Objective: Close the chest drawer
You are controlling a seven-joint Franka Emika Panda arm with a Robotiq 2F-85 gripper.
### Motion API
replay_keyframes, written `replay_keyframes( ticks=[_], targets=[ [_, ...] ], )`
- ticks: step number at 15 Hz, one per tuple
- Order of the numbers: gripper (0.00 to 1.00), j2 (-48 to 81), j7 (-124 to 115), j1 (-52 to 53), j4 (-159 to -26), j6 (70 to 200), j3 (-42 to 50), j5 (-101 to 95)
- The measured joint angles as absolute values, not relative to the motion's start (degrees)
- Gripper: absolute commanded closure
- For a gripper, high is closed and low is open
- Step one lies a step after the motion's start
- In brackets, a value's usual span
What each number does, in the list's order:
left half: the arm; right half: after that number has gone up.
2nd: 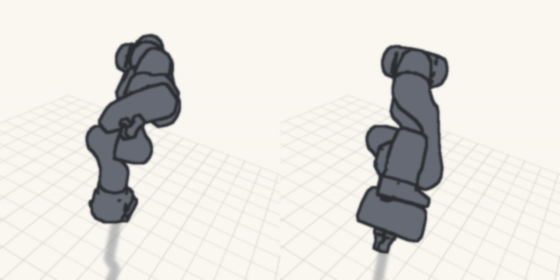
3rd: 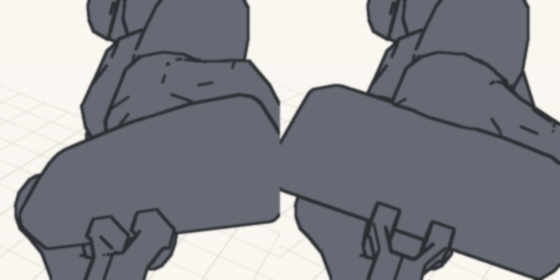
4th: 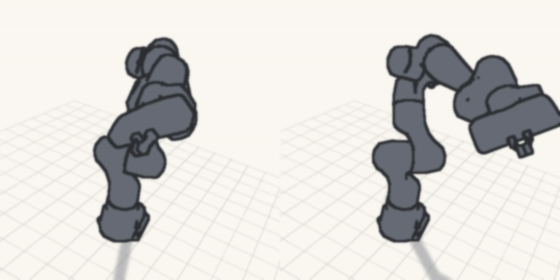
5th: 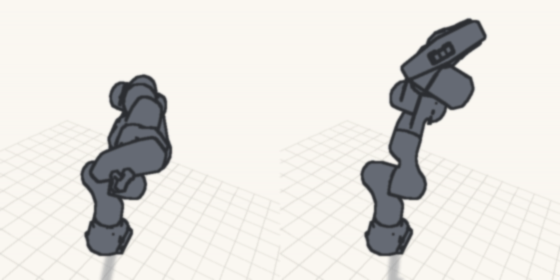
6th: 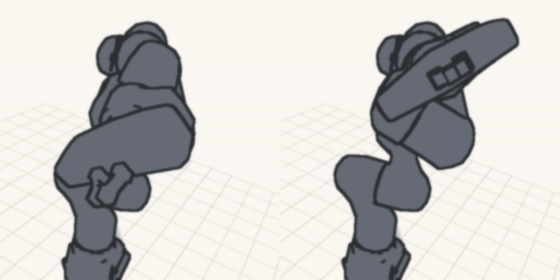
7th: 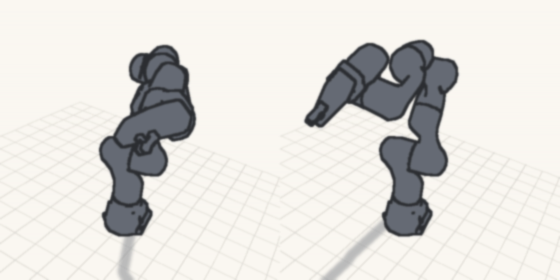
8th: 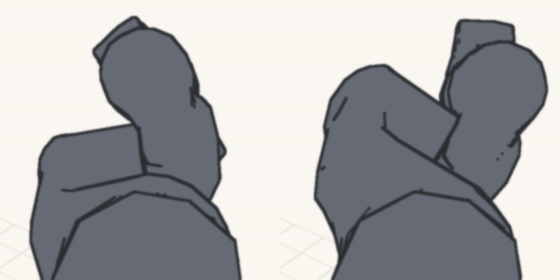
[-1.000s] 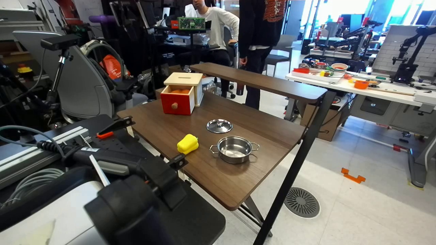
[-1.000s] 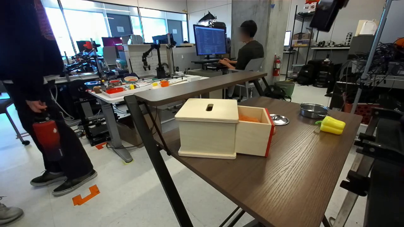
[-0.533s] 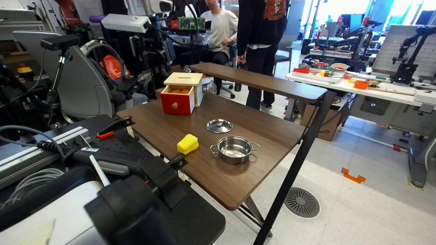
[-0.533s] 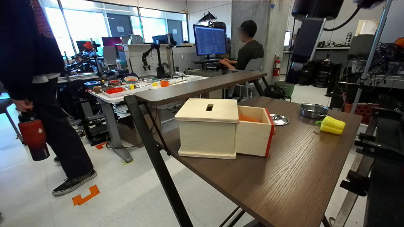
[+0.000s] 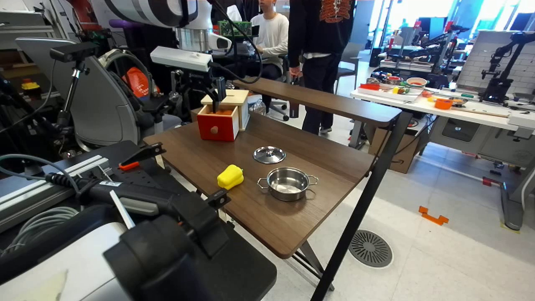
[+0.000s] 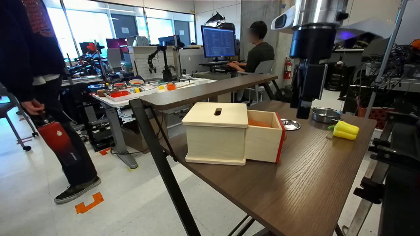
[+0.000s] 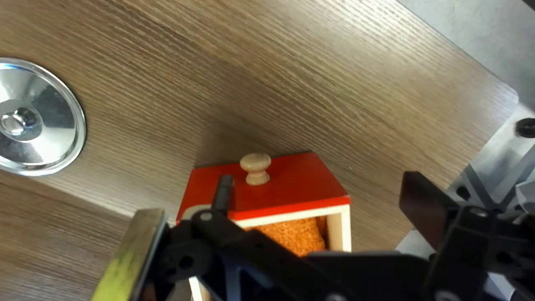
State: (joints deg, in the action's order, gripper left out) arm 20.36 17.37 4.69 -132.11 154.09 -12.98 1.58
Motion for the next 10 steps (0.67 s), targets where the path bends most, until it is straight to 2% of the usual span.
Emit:
replay_keyframes(
  ticks=[10],
  targets=[
    [0.00, 23.54, 18.45, 3.99, -130.75, 151.65, -11.76, -2.80]
  ],
)
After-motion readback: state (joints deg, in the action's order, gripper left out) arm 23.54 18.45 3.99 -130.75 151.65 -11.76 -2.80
